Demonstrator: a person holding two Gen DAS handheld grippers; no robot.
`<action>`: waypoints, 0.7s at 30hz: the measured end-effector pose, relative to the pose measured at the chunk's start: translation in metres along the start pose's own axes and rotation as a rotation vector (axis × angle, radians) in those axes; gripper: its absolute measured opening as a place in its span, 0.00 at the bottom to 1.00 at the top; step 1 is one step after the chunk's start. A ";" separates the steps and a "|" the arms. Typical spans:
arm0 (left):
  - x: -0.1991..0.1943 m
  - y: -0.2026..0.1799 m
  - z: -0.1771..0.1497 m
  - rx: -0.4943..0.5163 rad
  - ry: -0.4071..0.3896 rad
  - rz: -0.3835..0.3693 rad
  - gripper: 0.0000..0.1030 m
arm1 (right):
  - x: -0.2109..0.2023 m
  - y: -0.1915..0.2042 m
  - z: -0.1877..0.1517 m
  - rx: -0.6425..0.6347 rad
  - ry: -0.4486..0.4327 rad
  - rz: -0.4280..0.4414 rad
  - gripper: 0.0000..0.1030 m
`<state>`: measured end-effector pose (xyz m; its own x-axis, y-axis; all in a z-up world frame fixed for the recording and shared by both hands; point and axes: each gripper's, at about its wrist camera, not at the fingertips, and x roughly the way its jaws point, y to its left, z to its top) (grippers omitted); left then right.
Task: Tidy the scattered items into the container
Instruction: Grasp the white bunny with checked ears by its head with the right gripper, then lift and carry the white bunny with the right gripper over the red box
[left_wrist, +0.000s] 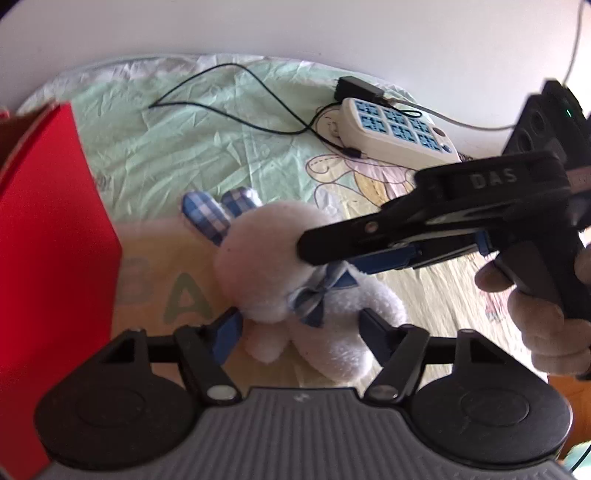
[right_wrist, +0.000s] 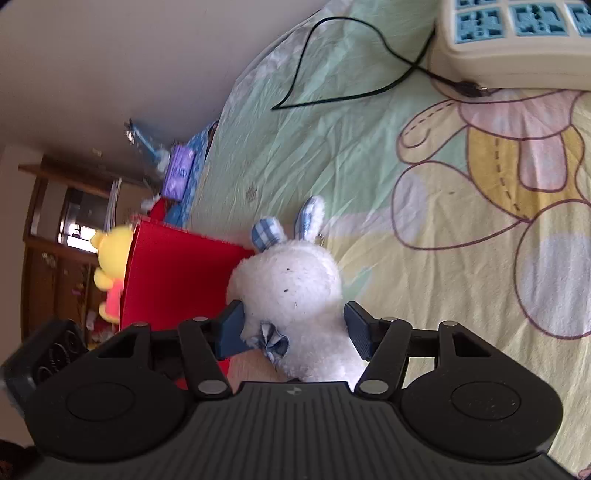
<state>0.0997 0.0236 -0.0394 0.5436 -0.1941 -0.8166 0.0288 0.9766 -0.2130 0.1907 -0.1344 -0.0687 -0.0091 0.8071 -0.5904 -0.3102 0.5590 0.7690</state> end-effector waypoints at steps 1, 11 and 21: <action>-0.004 -0.002 -0.002 0.014 -0.004 0.008 0.67 | 0.001 0.004 -0.001 -0.019 0.008 -0.012 0.61; 0.001 -0.006 -0.002 0.043 0.000 0.017 0.69 | 0.024 0.015 -0.003 -0.017 -0.021 -0.060 0.59; -0.050 -0.046 -0.014 0.176 -0.098 -0.095 0.68 | -0.047 0.049 -0.053 0.043 -0.229 -0.149 0.53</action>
<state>0.0592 -0.0127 0.0034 0.6104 -0.2849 -0.7391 0.2249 0.9570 -0.1831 0.1253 -0.1549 -0.0166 0.2502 0.7347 -0.6306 -0.2513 0.6783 0.6905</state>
